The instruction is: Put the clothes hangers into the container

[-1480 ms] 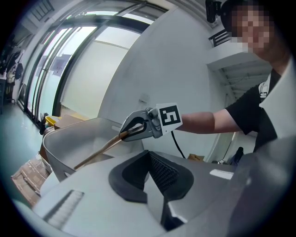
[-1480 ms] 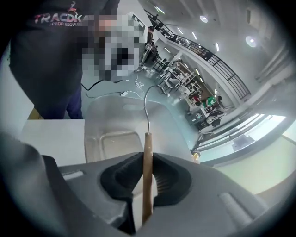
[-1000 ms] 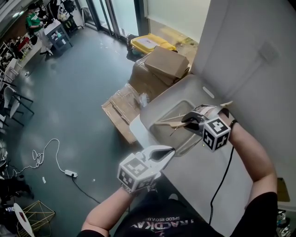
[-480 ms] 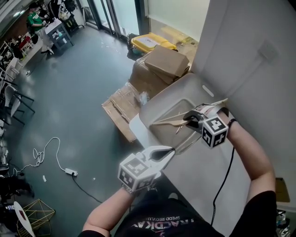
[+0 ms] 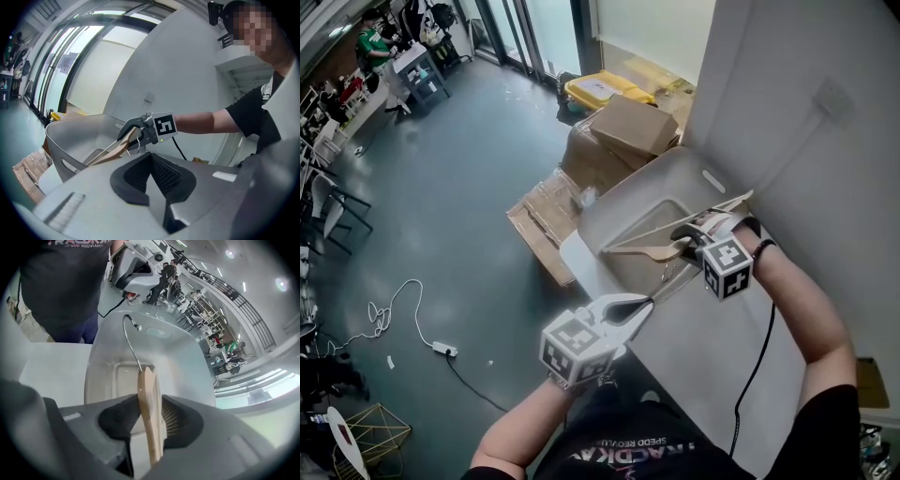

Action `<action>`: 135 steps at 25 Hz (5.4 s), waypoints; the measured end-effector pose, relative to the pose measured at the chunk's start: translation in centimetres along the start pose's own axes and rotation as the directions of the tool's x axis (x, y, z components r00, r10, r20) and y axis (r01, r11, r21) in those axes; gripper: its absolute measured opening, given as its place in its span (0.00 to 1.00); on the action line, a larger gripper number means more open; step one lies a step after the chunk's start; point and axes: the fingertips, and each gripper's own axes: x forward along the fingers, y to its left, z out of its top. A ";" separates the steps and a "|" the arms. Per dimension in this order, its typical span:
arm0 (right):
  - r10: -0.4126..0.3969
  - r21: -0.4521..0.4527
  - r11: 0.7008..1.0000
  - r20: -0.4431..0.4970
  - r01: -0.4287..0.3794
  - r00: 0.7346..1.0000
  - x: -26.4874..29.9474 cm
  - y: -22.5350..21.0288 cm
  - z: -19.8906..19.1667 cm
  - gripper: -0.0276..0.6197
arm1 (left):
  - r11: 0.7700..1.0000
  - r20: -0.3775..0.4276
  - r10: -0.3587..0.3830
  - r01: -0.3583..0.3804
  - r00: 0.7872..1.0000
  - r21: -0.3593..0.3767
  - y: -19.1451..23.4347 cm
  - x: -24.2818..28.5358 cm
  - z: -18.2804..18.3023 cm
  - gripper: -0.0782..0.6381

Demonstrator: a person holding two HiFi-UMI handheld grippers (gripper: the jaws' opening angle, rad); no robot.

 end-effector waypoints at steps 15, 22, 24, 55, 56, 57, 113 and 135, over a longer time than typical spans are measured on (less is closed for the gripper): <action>0.126 0.009 0.992 -0.099 -0.125 0.987 -2.3 1.7 -1.0 0.23 | 0.978 -0.131 0.023 0.004 0.991 0.207 -2.8 1.1 -1.7 0.12; 0.192 0.014 0.981 -0.161 -0.192 0.968 -3.6 1.7 -1.3 0.24 | 0.985 -0.120 -0.006 0.026 0.993 0.168 -3.4 0.6 -1.9 0.12; 0.196 0.028 0.981 -0.163 -0.194 0.967 -3.8 1.9 -1.4 0.24 | 0.985 -0.120 -0.008 0.028 0.993 0.170 -3.4 0.5 -1.9 0.12; -0.651 0.975 0.209 0.192 -0.069 0.735 -24.7 16.0 8.6 0.05 | 0.999 -0.039 -0.015 0.016 0.999 0.041 -22.8 2.4 -7.4 0.12; -0.649 0.976 0.204 0.197 -0.081 0.735 -24.7 17.0 9.0 0.05 | 0.999 -0.039 -0.007 0.008 0.999 0.031 -23.5 2.4 -8.1 0.12; -0.645 0.975 0.201 0.203 -0.093 0.737 -24.8 18.0 9.3 0.05 | 1.000 -0.039 0.001 0.000 0.999 0.020 -24.2 2.3 -8.7 0.12; -0.597 0.985 -0.023 0.125 -0.173 0.792 -20.1 34.6 43.8 0.05 | 0.992 -0.081 -0.114 0.109 0.990 -0.067 -31.1 -24.9 -24.3 0.12; -0.596 0.985 -0.026 0.122 -0.171 0.794 -20.1 35.4 44.3 0.05 | 0.990 -0.089 -0.129 0.123 0.988 -0.065 -32.0 -25.1 -25.2 0.12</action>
